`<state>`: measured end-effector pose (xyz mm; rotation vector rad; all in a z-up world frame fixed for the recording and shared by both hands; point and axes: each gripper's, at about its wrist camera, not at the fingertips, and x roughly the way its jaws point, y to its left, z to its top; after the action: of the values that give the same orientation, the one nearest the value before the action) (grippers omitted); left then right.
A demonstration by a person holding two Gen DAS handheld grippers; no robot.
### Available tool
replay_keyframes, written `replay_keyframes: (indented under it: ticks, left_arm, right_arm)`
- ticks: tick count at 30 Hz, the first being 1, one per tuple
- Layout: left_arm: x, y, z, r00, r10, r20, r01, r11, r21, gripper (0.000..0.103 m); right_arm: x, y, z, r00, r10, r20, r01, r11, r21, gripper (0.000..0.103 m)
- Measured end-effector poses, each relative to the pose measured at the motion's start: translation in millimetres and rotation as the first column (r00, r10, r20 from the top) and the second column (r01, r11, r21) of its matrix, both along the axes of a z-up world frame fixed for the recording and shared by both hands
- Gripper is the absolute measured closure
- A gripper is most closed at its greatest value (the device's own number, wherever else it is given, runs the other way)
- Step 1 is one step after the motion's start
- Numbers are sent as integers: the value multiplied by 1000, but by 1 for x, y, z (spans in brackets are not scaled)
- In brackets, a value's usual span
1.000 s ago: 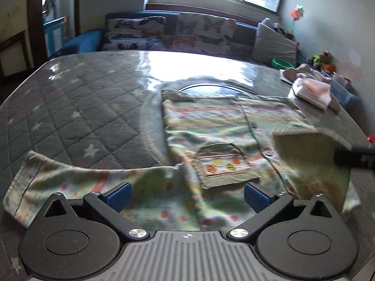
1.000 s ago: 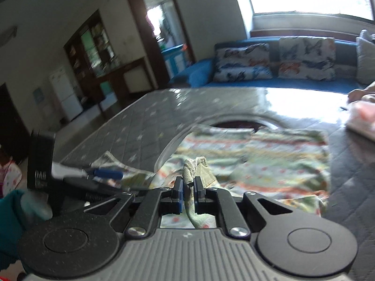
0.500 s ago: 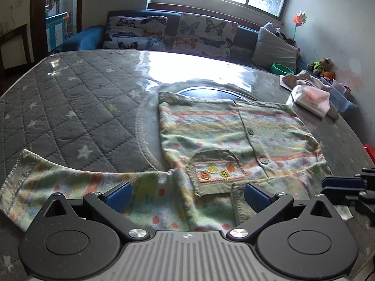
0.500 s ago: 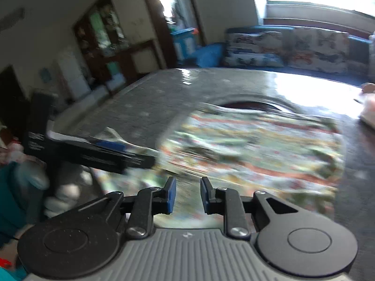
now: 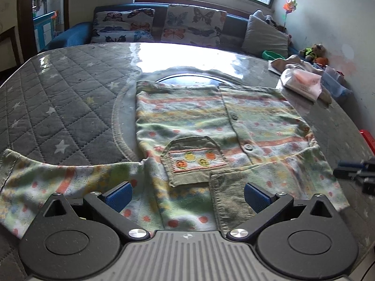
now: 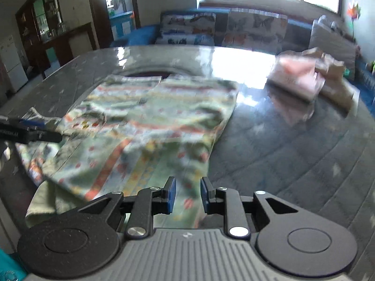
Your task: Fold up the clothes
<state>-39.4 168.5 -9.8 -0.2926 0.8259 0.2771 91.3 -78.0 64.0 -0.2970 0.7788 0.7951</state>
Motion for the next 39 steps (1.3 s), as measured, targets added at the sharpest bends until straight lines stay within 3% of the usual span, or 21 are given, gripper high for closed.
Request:
replay_keyframes:
  ticks: [2, 9, 14, 21, 26, 31, 34, 39]
  left_arm:
    - [0, 3, -2, 1000, 15, -7, -15, 1000, 0, 0]
    - [-5, 12, -9, 998, 52, -37, -52, 999, 2, 0]
    - [-4, 16, -16, 997, 58, -57, -58, 998, 0, 0]
    - [-4, 17, -17, 997, 50, -54, -49, 999, 18, 0]
    - [-3, 18, -17, 997, 49, -57, -49, 999, 16, 0]
    - [-4, 15, -7, 999, 47, -26, -47, 999, 6, 0]
    - [-3, 5, 4, 1000, 14, 14, -14, 1000, -4, 0]
    - [1, -16, 13, 996, -69, 54, 69, 998, 2, 1]
  right_arm:
    - [7, 5, 1, 999, 7, 39, -7, 1000, 2, 67]
    - [33, 26, -15, 1000, 5, 9, -5, 1000, 5, 68]
    - [32, 27, -23, 999, -8, 36, 8, 1000, -6, 96]
    - [34, 14, -24, 996, -74, 42, 74, 997, 10, 101]
    - [47, -4, -28, 984, -175, -28, 176, 983, 49, 102]
    - [39, 4, -12, 996, -79, 29, 75, 992, 105, 100]
    - [33, 24, -13, 998, -3, 64, -2, 997, 71, 99]
    - [39, 35, -28, 999, 3, 35, -4, 1000, 28, 100]
